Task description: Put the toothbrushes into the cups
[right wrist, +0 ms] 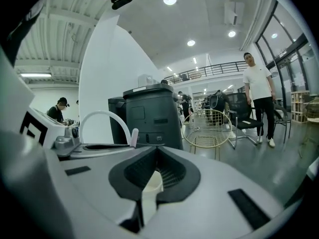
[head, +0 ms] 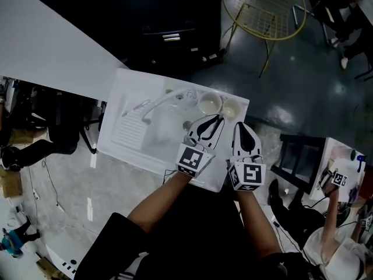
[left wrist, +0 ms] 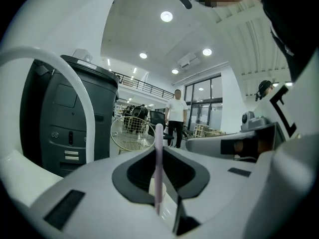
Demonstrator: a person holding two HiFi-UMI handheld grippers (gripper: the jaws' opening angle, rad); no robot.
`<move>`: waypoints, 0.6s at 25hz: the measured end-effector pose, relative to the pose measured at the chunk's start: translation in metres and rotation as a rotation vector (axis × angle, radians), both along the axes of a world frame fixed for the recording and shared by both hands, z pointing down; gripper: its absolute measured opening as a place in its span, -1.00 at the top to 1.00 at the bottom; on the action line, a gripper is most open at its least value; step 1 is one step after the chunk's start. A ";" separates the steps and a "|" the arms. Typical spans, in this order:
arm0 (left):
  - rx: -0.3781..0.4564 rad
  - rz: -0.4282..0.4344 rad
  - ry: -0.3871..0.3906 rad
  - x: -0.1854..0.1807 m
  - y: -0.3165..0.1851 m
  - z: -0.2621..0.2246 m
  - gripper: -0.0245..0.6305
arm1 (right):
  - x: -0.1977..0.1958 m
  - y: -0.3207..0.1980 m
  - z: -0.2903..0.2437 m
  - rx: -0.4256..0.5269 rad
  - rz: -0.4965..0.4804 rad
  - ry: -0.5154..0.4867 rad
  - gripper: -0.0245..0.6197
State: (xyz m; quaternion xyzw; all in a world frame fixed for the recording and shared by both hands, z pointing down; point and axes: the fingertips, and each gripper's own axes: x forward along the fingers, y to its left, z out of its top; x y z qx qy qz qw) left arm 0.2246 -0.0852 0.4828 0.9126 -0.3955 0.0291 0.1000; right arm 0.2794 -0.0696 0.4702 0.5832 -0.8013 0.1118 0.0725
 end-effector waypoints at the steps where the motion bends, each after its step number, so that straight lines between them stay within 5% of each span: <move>1: 0.005 -0.002 0.008 0.004 -0.004 0.001 0.75 | 0.004 -0.005 0.001 0.000 0.009 -0.003 0.87; 15: 0.023 0.018 0.001 0.048 -0.052 0.028 0.75 | 0.028 -0.043 0.022 -0.025 0.033 0.042 0.86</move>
